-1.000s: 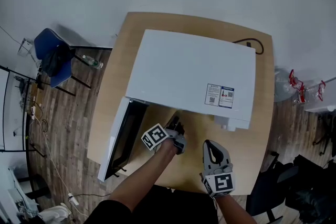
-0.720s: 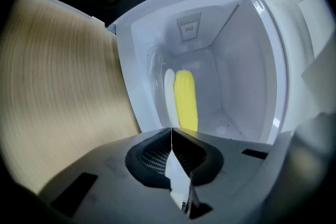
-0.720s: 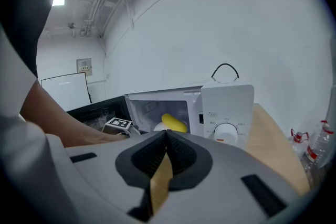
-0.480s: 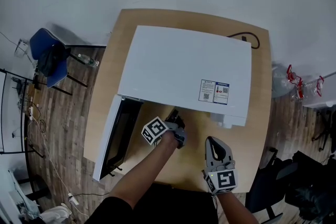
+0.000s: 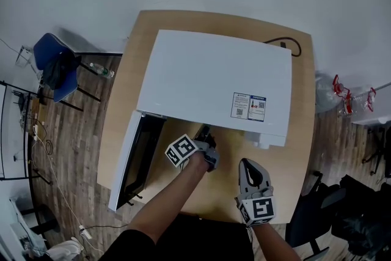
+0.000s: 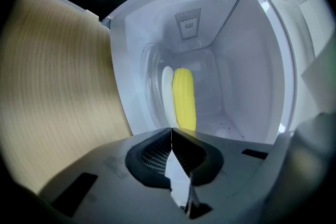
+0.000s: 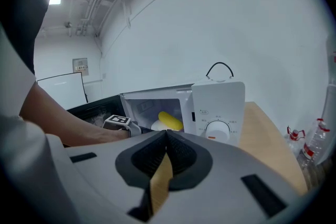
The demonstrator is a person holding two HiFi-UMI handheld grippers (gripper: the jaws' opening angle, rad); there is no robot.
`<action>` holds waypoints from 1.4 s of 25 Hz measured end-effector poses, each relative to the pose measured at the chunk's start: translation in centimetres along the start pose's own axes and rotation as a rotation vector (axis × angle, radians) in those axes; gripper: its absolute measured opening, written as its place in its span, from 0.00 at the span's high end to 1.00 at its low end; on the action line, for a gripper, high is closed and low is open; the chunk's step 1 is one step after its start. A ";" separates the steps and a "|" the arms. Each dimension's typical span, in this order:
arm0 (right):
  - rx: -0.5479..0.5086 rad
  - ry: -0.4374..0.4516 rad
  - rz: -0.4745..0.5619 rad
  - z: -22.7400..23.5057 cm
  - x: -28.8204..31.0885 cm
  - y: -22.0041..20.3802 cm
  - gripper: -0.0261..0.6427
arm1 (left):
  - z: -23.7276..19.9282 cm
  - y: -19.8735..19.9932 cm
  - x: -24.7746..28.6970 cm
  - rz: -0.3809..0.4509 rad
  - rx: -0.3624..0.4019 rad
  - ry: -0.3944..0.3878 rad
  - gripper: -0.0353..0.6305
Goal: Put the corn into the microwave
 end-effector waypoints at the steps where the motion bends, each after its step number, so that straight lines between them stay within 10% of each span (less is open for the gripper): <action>1: 0.000 0.001 0.001 -0.2 0.1 0.1 0.87 | 0.1 0.1 0.2 -0.002 -0.001 0.003 0.93; 16: -0.009 0.006 -0.011 -1.3 -0.3 -0.9 0.87 | 0.8 0.3 1.3 0.000 -0.064 -0.018 0.93; 35: 0.111 -0.198 0.189 -12.0 -11.7 -0.5 0.87 | 8.2 -3.6 -21.7 -0.205 0.269 -0.271 0.93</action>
Point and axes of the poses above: the fingertips, and each gripper's own axes: x forward along the fingers, z to its right, y out of its top, the point moved 2 cm from there along -x, backward along the fingers, and after that the axes turned 7 degrees about x, right-handed, at the moved point
